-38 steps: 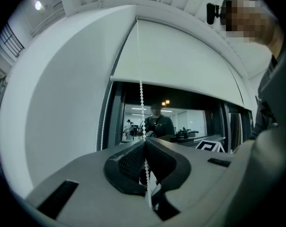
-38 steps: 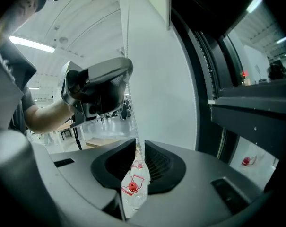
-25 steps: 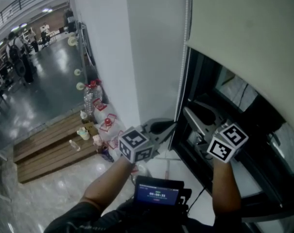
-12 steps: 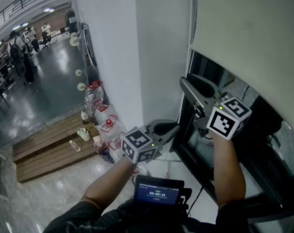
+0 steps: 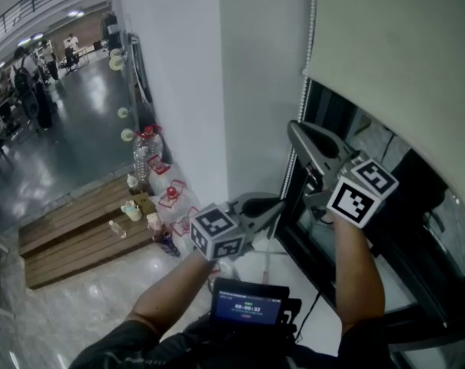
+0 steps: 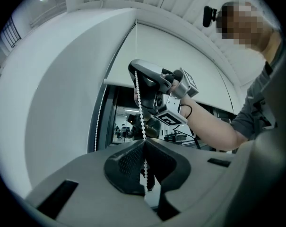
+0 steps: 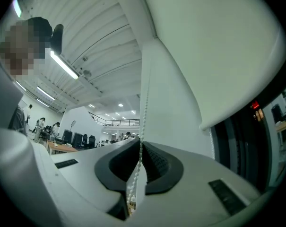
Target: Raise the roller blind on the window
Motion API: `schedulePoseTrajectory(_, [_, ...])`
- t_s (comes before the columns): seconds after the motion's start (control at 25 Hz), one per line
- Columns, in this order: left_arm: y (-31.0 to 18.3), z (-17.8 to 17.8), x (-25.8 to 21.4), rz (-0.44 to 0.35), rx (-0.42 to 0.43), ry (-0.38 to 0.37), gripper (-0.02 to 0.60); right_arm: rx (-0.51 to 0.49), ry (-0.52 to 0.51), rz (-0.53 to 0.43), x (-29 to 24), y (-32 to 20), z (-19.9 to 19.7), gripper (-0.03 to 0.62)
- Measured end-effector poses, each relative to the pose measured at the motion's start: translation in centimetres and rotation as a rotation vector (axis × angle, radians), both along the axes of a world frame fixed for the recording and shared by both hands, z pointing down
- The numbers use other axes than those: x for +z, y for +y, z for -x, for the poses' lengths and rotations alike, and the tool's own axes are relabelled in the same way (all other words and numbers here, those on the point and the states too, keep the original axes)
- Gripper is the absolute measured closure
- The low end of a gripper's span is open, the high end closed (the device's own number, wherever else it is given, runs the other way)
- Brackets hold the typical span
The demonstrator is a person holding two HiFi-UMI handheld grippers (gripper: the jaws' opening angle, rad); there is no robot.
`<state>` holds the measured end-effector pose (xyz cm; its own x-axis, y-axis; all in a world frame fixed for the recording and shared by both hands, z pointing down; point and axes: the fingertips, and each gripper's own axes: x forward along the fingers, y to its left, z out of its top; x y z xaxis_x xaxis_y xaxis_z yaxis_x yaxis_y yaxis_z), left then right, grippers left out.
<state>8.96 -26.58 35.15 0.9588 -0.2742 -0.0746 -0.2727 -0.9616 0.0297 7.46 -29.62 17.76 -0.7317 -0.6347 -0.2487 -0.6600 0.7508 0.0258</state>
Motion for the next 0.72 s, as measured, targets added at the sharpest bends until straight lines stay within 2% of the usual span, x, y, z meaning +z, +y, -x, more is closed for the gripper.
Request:
schedulePoseTrajectory(0.28, [-0.5,-0.4,1.2,0.004,-0.014,-0.006,0.574,0.009,0.009,0.029,1.4,-0.1,0.1,0.577])
schedulePoseTrajectory(0.6, [-0.7,-0.6,6.0,0.070,-0.014,-0.097,0.574,0.024,0.031,0.112,5.9,0.0,-0.4,0.579])
schedulePoseTrajectory(0.72, [-0.4,-0.8,6.7,0.079,-0.004,-0.101,0.574,0.030,0.019,0.125,6.8,0.3,-0.8,0.577])
